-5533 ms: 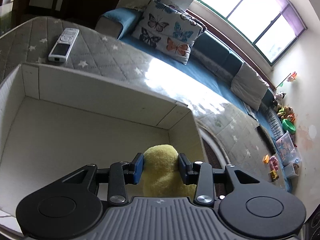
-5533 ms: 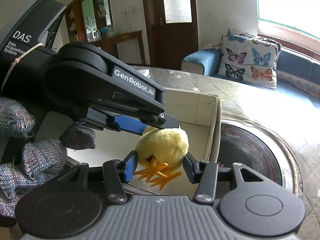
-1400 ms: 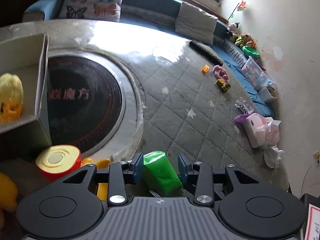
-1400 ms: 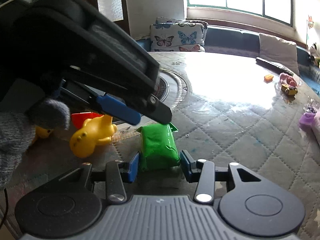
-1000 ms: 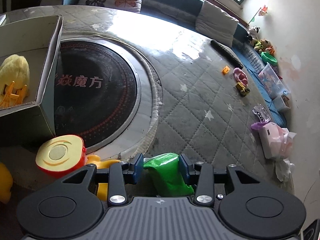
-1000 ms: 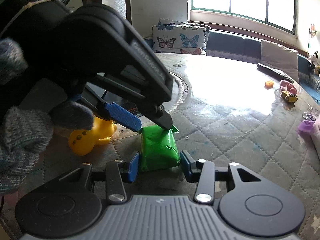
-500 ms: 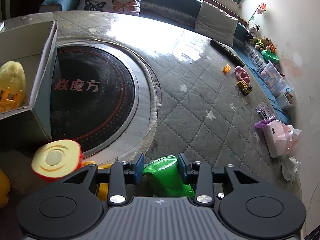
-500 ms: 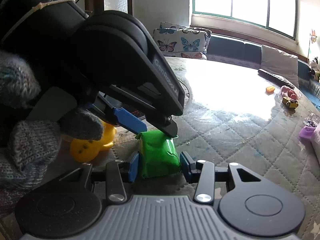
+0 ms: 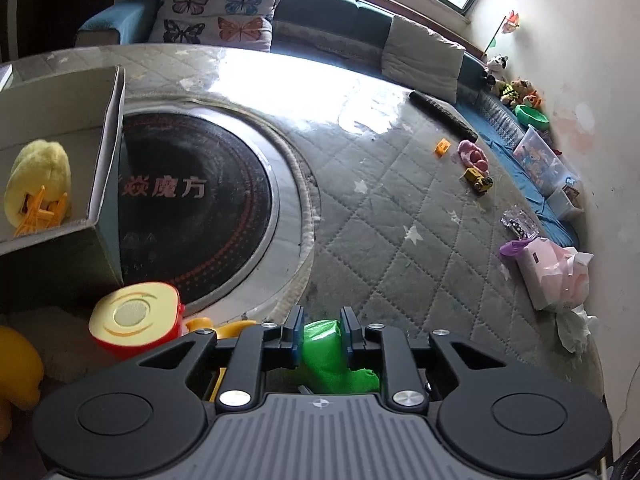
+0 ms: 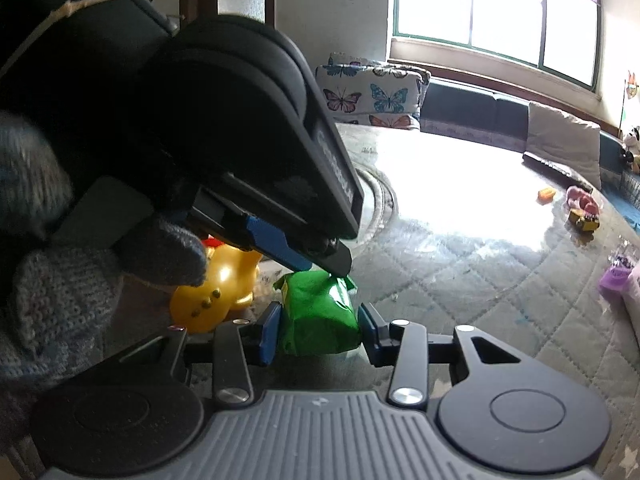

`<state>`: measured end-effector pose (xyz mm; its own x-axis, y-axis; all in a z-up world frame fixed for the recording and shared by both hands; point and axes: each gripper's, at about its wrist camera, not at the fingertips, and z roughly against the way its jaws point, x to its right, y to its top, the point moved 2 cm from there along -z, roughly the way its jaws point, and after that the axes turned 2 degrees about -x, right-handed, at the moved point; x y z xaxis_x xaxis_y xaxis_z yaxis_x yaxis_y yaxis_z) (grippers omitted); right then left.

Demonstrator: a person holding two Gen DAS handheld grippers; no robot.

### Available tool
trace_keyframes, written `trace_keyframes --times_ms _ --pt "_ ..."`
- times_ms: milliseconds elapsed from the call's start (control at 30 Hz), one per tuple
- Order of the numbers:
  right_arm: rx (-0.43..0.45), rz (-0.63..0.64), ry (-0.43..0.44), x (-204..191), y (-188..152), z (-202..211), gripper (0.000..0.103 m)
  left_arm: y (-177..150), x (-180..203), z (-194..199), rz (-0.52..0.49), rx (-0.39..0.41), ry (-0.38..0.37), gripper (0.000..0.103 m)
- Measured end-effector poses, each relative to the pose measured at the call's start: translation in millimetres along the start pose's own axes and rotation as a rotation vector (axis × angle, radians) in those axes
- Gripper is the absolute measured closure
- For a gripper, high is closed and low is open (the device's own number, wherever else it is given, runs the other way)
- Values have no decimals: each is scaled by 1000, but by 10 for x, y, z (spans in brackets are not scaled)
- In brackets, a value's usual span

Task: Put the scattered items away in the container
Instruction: 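Close the right tool around the green soft block, then lift the green block with the right tool and drop it into the box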

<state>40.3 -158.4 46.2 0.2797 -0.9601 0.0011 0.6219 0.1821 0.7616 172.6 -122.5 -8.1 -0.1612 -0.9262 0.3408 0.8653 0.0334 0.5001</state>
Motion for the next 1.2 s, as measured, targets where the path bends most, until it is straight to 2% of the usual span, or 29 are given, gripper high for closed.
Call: trace_keyframes --times_ms 233,433,533,733,1000,1200 --pt "-14 -17 4 -1 -65 -23 62 18 -105 -96 57 -51 -3 62" --pt "-7 -16 13 -3 -68 -20 62 31 -79 -132 54 -60 21 62" --pt "-4 -17 17 4 -68 -17 62 -7 -14 -130 24 -56 39 64" --pt "12 -8 22 -25 -60 32 64 -82 36 -18 -7 -32 24 72" --pt "63 50 41 -183 99 94 66 -21 -81 291 -1 45 11 82" --pt "126 95 103 -350 428 120 66 130 -223 650 -11 153 61 82"
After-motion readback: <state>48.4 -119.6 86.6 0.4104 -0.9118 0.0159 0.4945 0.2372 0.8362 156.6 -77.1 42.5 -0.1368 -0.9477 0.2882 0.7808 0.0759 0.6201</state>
